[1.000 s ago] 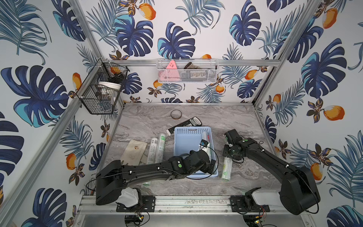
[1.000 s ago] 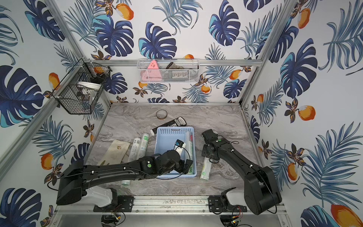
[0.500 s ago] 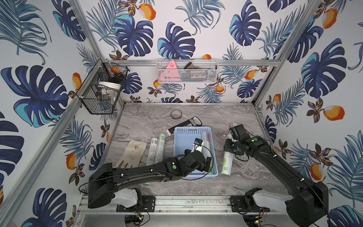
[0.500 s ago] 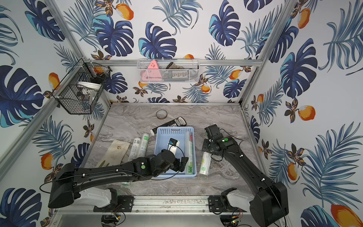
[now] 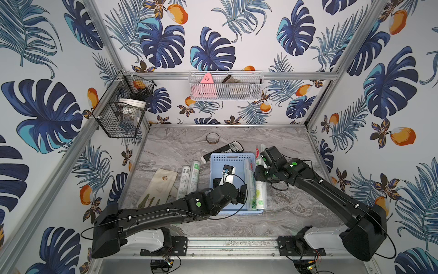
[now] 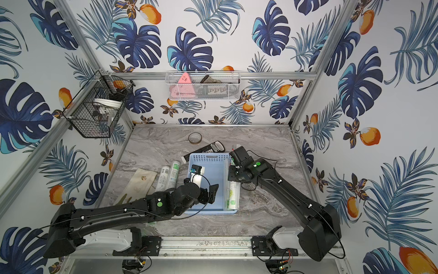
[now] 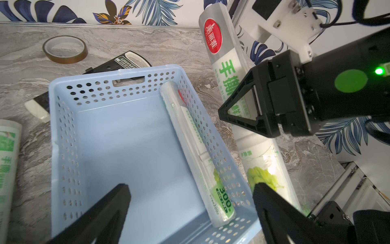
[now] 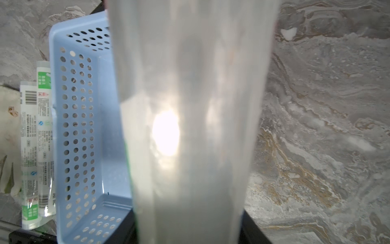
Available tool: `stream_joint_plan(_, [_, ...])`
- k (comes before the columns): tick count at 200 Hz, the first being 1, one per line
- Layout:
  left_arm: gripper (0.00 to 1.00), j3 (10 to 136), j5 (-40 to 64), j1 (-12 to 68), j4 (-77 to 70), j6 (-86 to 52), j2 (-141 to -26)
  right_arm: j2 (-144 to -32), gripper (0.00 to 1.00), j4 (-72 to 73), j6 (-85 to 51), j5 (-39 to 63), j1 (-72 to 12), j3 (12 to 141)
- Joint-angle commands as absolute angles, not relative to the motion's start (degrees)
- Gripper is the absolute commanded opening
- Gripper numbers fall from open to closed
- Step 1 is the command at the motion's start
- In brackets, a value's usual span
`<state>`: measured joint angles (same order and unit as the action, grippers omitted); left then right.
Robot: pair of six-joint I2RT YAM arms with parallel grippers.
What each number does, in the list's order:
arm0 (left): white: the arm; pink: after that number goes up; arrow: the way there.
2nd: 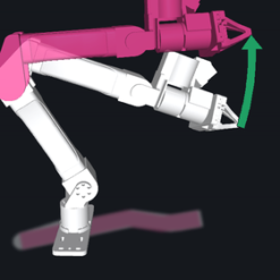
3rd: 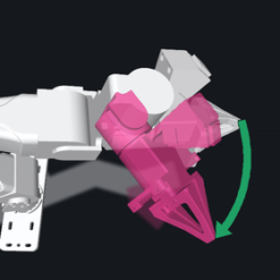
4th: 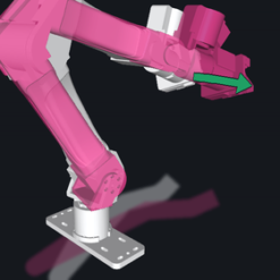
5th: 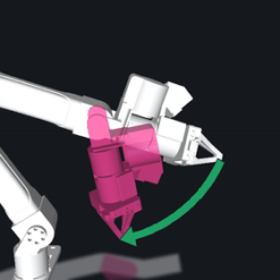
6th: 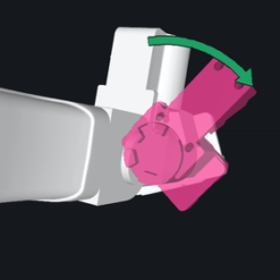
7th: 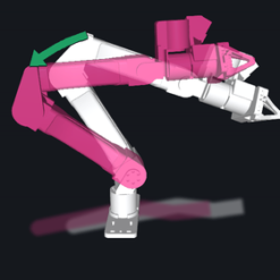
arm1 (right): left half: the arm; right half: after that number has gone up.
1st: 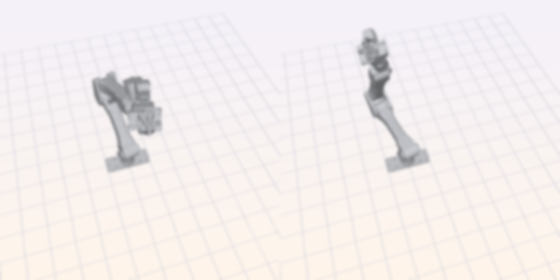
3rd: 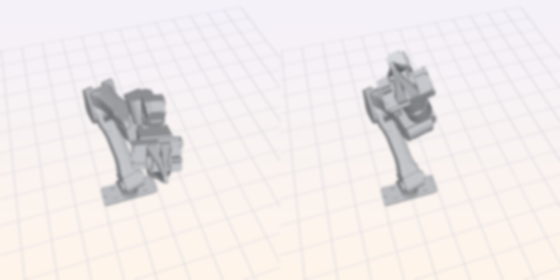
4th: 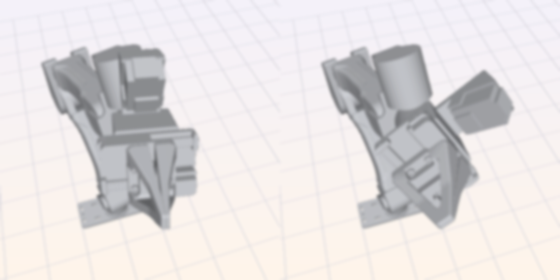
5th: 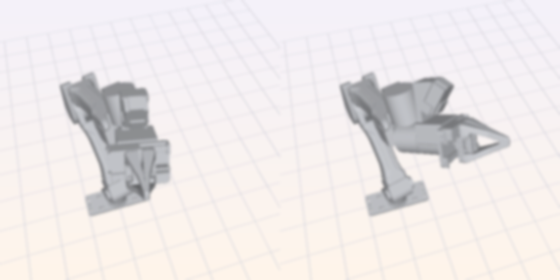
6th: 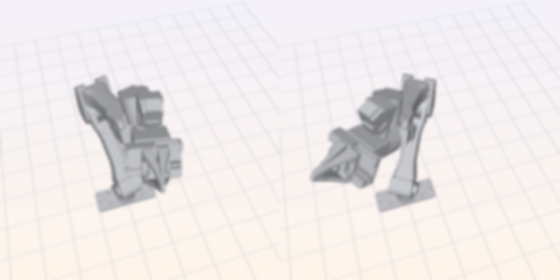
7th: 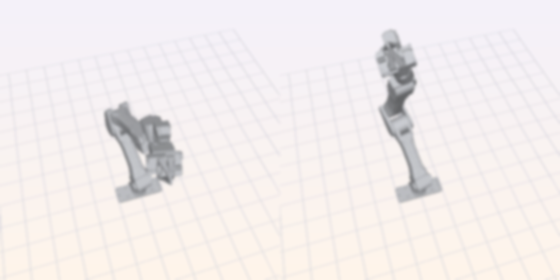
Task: Put the plastic wrap into the basket
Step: Place the plastic wrap in the basket.
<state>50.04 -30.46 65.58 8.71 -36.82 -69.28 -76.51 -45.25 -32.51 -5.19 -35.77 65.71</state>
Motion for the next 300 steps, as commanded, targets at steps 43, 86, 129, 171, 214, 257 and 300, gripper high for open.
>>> stream_joint_plan(43, [0.99, 46.81, -37.17, 65.57, 12.26, -38.59, -63.66, -82.17, 0.43, -39.33, -34.43, -4.49, -39.17, 69.81])
stream_joint_plan(86, [0.99, 45.64, -34.84, 63.35, 13.81, -38.18, -62.75, -89.36, 0.43, -36.75, -33.92, -2.45, -39.98, 71.84])
stream_joint_plan(129, [0.99, 42.49, -17.39, 52.54, 10.47, -39.14, -61.13, -97.65, 0.43, -36.96, -33.39, -1.55, -40.17, 75.24])
stream_joint_plan(171, [0.99, 41.58, -9.75, 47.24, 9.74, -38.26, -61.18, -103.33, 0.43, -37.64, -34.16, -1.67, -40.52, 77.11])
stream_joint_plan(214, [0.99, 42.74, -5.78, 47.17, 8.79, -37.00, -64.63, -106.96, 0.43, -39.79, -34.45, -3.85, -40.96, 78.60])
stream_joint_plan(257, [0.99, 43.08, -3.72, 47.19, 7.46, -37.43, -66.88, -108.22, 0.43, -39.70, -34.46, -3.96, -40.96, 79.05])
stream_joint_plan(300, [0.99, 43.02, -4.83, 47.17, 8.00, -38.03, -66.28, -109.94, 0.42, -41.13, -34.36, -4.98, -40.96, 79.11])
